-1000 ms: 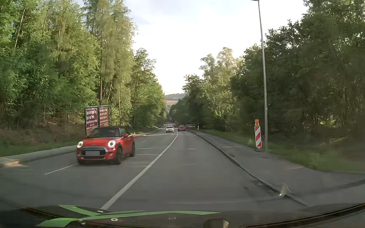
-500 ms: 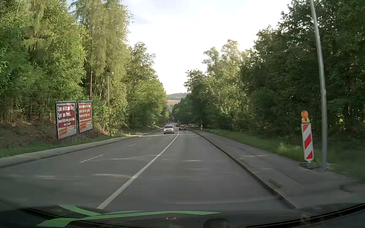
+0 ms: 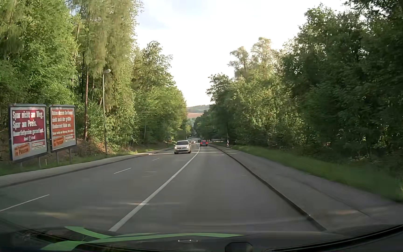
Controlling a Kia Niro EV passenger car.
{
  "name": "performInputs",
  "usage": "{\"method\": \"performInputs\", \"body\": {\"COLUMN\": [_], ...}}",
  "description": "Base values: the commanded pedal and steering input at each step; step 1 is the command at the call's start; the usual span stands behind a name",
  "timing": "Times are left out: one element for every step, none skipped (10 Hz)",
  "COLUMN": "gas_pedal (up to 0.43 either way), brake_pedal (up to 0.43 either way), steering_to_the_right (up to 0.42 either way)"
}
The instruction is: Follow the waypoints while adhering to traffic rules and regulations
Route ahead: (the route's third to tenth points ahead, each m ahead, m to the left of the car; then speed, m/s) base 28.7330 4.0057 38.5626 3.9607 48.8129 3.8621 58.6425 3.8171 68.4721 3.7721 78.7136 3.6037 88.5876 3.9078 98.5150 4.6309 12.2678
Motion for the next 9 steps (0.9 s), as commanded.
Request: {"method": "performInputs", "body": {"gas_pedal": [0.000,0.000,0.000,0.000,0.000,0.000,0.000,0.000,0.000], "brake_pedal": [0.079,0.079,0.079,0.091,0.110,0.134,0.152,0.159,0.165], "steering_to_the_right": [-0.015,-0.015,-0.013,-0.010,-0.009,-0.009,-0.009,-0.009,-0.009]}}
